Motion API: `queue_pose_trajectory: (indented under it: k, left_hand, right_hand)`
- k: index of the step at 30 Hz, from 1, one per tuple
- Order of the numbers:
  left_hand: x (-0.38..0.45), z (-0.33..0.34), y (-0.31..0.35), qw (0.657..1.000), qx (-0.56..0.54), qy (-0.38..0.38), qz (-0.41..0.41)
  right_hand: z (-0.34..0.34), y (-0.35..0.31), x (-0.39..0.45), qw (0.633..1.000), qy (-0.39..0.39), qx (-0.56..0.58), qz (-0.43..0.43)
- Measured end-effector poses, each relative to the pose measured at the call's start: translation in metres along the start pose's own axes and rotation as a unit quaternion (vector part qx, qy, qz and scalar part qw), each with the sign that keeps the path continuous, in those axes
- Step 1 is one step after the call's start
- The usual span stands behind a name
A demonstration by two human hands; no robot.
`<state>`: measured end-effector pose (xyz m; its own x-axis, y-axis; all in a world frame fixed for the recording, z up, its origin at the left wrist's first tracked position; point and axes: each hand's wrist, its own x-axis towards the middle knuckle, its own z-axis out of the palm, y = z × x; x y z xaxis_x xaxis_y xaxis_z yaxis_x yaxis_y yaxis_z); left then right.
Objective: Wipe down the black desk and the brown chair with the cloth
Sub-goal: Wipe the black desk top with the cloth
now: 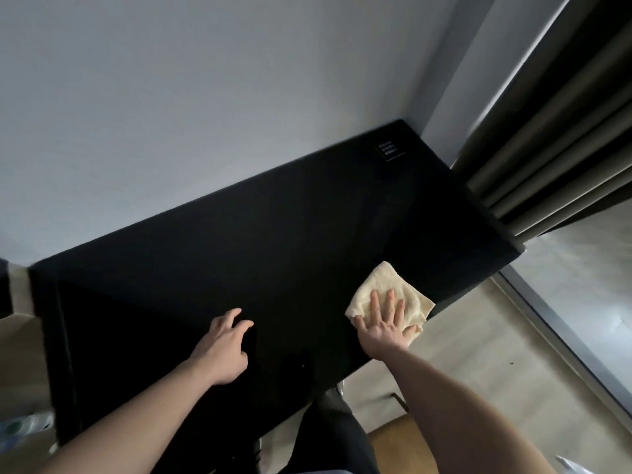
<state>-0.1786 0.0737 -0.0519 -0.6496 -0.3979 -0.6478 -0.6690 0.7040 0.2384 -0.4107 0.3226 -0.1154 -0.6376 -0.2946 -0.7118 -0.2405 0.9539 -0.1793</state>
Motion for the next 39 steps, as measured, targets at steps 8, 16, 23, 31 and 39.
queue_pose_trajectory:
  k: [8, 16, 23, 31, 39]
  left_hand:
    - [0.093, -0.021, 0.106, 0.999, -0.018, -0.039, -0.012]
    - [0.140, -0.028, 0.161, 0.999, -0.027, -0.038, -0.019]
    - [0.130, -0.029, 0.147, 0.998, -0.009, -0.041, -0.044]
    - [0.076, -0.008, 0.092, 0.995, -0.033, -0.032, -0.087]
    - [-0.004, 0.023, 0.022, 0.993, -0.089, 0.002, -0.082]
  right_hand:
    - [-0.126, 0.091, 0.104, 0.996, 0.026, 0.042, 0.077]
    - [-0.208, 0.144, 0.174, 0.986, 0.068, 0.080, 0.130]
    - [-0.212, 0.155, 0.194, 0.978, 0.136, 0.070, 0.139]
    - [-0.158, 0.127, 0.155, 0.978, 0.182, 0.062, 0.081]
    - [-0.009, 0.033, 0.033, 0.981, 0.183, 0.033, -0.061]
